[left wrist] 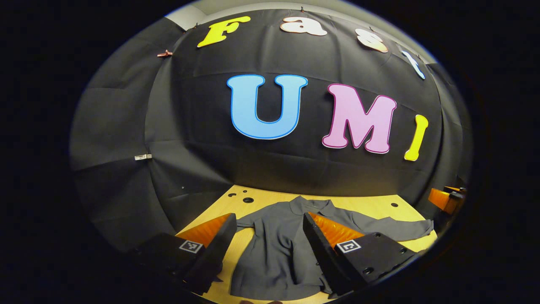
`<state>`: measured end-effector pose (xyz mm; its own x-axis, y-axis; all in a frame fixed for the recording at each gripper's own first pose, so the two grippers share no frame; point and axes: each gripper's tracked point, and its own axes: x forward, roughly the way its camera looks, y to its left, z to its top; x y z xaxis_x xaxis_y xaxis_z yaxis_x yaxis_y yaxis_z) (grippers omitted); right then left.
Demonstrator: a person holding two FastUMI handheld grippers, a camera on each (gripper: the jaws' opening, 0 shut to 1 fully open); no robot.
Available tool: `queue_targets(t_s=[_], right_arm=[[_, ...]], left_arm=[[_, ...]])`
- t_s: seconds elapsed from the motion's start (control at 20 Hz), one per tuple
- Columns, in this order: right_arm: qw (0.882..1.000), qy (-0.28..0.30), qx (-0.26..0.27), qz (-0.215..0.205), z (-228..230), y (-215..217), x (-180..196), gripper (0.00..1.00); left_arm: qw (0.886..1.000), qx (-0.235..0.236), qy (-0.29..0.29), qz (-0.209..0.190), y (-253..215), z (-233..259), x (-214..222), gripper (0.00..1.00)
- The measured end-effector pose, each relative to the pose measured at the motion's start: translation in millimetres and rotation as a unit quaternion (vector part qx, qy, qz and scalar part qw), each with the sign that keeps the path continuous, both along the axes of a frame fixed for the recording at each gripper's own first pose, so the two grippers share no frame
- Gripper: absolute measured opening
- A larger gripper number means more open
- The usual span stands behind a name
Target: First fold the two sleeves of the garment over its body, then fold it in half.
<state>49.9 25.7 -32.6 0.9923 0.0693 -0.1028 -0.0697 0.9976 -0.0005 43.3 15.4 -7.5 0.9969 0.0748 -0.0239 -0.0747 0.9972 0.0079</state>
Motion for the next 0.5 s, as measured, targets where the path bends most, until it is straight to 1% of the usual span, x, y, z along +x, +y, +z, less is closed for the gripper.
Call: queue_targets(t_s=[0.15,0.3,0.5], right_arm=[[1.0,0.005,-0.008,0.005,-3.8,-1.3,6.6,0.98],[0.999,0.035,-0.002,0.011,-20.7,-5.5,15.0,0.98],[0.999,0.044,-0.017,-0.008,-32.6,-29.6,29.5,0.98]], left_arm=[[1.0,0.003,0.001,0.002,-2.0,-2.0,3.4,0.99],[1.0,0.007,0.002,0.003,-5.1,-2.2,6.7,0.99],[1.0,0.012,0.0,0.002,-12.4,-5.5,8.6,0.99]])
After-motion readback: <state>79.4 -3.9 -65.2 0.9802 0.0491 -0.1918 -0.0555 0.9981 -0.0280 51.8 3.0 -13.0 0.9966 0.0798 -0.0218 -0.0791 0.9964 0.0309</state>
